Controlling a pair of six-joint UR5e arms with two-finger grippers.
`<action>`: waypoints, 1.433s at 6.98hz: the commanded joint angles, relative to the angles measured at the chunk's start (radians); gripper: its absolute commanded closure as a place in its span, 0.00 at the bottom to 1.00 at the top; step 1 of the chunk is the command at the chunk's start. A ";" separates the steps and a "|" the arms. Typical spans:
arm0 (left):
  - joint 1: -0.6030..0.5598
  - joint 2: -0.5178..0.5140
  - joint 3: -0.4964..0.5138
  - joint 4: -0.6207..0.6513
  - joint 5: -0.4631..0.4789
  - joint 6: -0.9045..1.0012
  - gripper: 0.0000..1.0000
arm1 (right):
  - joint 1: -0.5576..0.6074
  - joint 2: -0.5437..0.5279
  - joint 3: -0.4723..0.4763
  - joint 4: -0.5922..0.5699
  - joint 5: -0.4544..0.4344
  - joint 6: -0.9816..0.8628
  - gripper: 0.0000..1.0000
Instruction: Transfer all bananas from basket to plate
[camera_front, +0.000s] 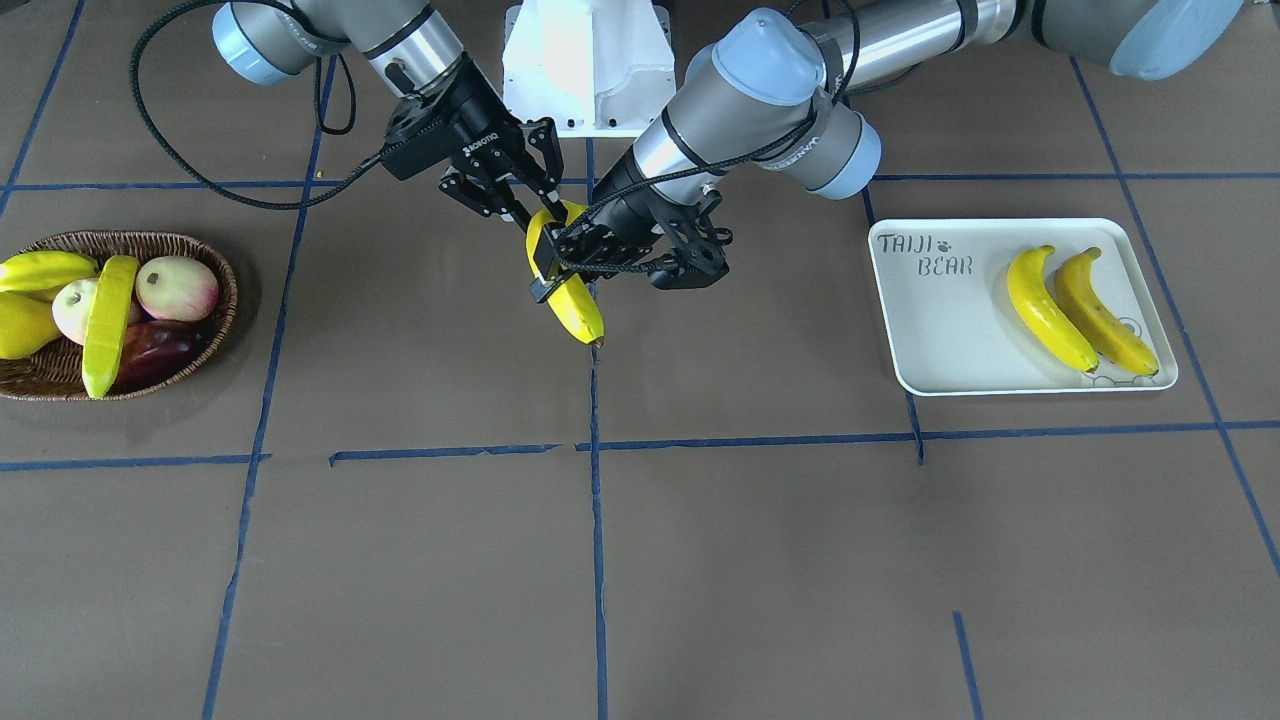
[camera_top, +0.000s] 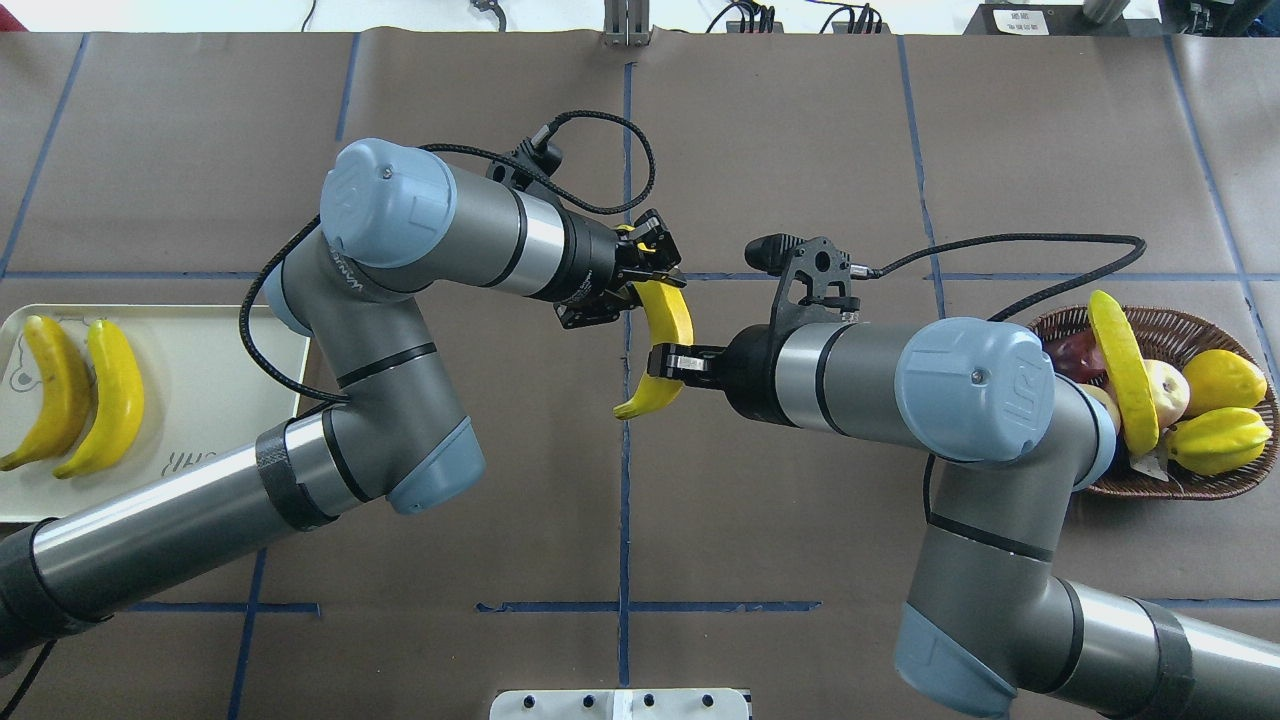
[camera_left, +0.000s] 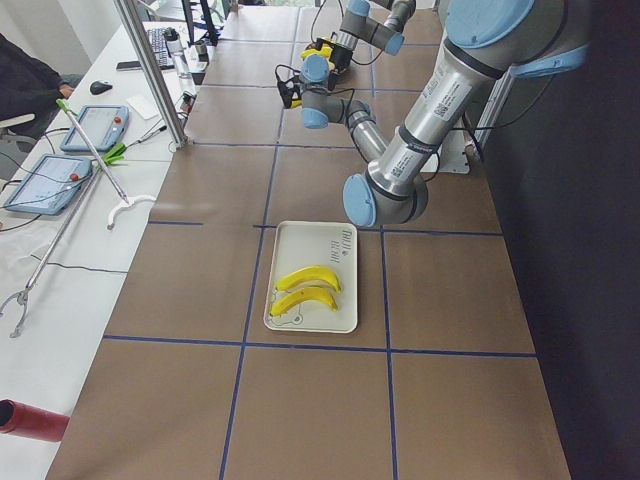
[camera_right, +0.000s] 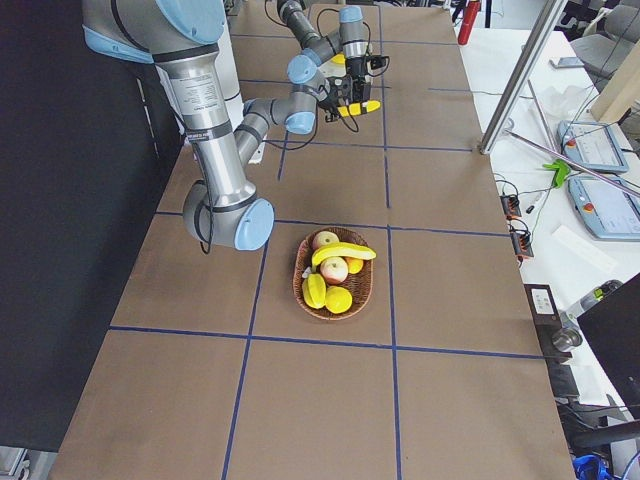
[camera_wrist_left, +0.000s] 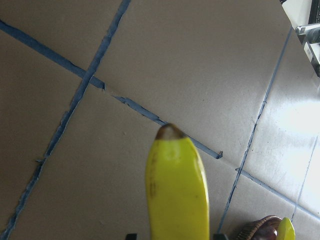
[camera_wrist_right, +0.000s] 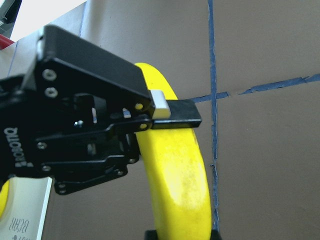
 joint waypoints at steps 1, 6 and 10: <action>-0.008 0.003 0.005 -0.017 0.000 0.002 1.00 | 0.005 -0.011 0.034 -0.012 0.002 0.000 0.00; -0.110 0.179 -0.030 0.076 -0.059 0.060 1.00 | 0.008 -0.086 0.231 -0.176 0.040 -0.002 0.00; -0.276 0.578 -0.194 0.162 -0.135 0.506 1.00 | 0.017 -0.117 0.253 -0.184 0.041 -0.002 0.00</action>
